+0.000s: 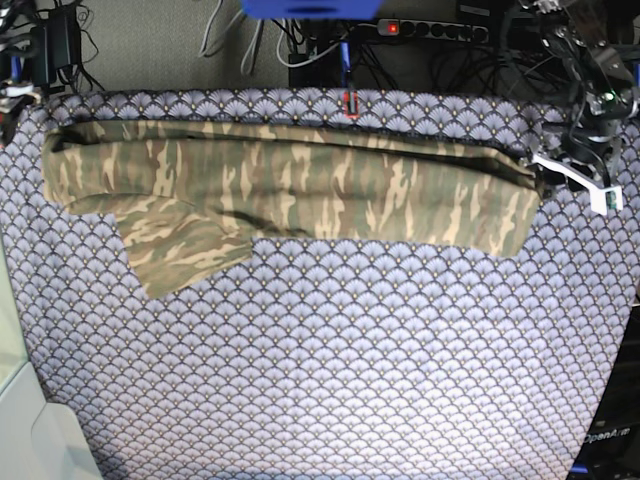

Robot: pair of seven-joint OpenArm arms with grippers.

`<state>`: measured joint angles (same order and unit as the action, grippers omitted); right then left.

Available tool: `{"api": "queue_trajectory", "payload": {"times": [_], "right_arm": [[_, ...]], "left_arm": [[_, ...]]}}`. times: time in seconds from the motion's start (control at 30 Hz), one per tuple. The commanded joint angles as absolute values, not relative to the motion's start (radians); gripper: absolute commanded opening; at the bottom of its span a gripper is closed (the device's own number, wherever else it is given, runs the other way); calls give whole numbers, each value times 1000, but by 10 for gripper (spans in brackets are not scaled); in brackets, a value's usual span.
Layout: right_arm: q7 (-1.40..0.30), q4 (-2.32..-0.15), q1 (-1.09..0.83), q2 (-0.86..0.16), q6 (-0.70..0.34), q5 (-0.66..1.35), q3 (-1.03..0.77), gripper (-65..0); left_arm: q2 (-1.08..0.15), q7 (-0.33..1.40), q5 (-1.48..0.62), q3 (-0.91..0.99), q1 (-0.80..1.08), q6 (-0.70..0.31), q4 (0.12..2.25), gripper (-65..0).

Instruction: Fold the T-shirt properly

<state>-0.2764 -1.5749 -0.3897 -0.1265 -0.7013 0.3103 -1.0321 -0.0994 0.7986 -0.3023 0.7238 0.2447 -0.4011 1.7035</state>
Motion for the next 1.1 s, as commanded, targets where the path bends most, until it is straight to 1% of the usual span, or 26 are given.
{"api": "queue_trajectory", "payload": {"times": [0.0,0.1,0.17,0.23,0.33,0.37,0.47,0.57,0.63,0.73,0.8,1.07], "right_arm": [[-285,-1595,-363,-162,-698,323,-1036,-359],[-449,-1596,-274,-234,-698,323,-1026,-359],[-581,-1595,-183,-292,-698,321,-977,-359],[-677,-1587,-97,-344,-698,320,-918,-359],[-789,-1587,45,-386,-698,320,-803,-359],[-825,-1587,90,-390,-698,318,-763,-359],[-909,-1566,182,-389,-698,318,-650,-359],[-923,-1454,251,-358,-698,320,-549,-359],[-923,-1334,300,-344,-698,320,-501,-359],[-923,-1155,369,-325,-698,323,-466,-359],[-923,-1075,395,-311,-698,323,-466,-359],[-921,-1049,404,-249,-698,323,-463,-359]], "left_arm": [[-110,780,-312,727,237,-404,1702,-312],[-110,780,-314,722,232,-404,1672,-312],[-110,776,-314,720,232,-404,1646,-310],[-107,776,-314,719,232,-404,1635,-268],[-105,780,-318,717,232,-404,1635,-151],[-105,780,-318,717,232,-404,1635,-127],[-104,780,-320,717,232,-406,1635,-113],[-104,780,-320,717,232,-406,1635,-112],[-104,782,-320,717,232,-406,1638,-112],[-104,782,-320,717,234,-406,1636,-112],[-105,782,-318,720,234,-406,1635,-112],[-105,782,-318,717,232,-406,1635,-112]]}}
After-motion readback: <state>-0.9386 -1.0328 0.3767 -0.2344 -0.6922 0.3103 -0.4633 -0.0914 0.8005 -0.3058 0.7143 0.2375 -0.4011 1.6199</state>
